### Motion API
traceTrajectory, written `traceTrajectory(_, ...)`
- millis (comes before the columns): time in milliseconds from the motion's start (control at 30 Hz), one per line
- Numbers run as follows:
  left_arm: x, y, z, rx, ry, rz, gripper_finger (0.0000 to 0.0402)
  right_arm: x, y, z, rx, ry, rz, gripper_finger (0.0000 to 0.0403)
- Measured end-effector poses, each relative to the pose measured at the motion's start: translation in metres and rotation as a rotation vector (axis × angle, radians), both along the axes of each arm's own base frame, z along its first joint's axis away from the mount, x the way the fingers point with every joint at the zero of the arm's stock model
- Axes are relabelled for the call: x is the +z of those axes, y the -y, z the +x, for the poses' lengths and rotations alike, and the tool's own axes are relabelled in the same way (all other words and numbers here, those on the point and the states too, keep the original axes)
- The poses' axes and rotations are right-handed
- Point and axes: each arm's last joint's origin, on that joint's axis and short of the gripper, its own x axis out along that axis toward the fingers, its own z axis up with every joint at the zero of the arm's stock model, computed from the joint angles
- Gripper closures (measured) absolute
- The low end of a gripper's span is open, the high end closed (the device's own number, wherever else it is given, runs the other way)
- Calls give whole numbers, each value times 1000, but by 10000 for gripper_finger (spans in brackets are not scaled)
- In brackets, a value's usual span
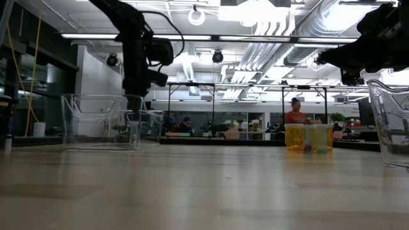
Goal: Pick and place medicine bottles into bin by pill shape (circle, oval)
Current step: Put the orange capsule bottle into the left transparent bin
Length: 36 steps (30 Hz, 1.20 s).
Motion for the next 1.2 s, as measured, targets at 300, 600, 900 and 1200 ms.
traceTrajectory(300, 89, 8, 1, 126, 347, 153, 181, 0, 0, 0, 0, 0, 0, 403)
traceTrajectory(600, 102, 88, -22, -54, 1044, 319, 185, 0, 0, 0, 5, 0, 0, 403)
traceTrajectory(900, 42, 150, -54, -188, 1387, 382, 186, 0, 0, 0, 4, 0, 0, 403)
traceTrajectory(1200, 23, 163, -63, -241, 1440, 377, 186, 0, 0, 0, 3, -1, 0, 403)
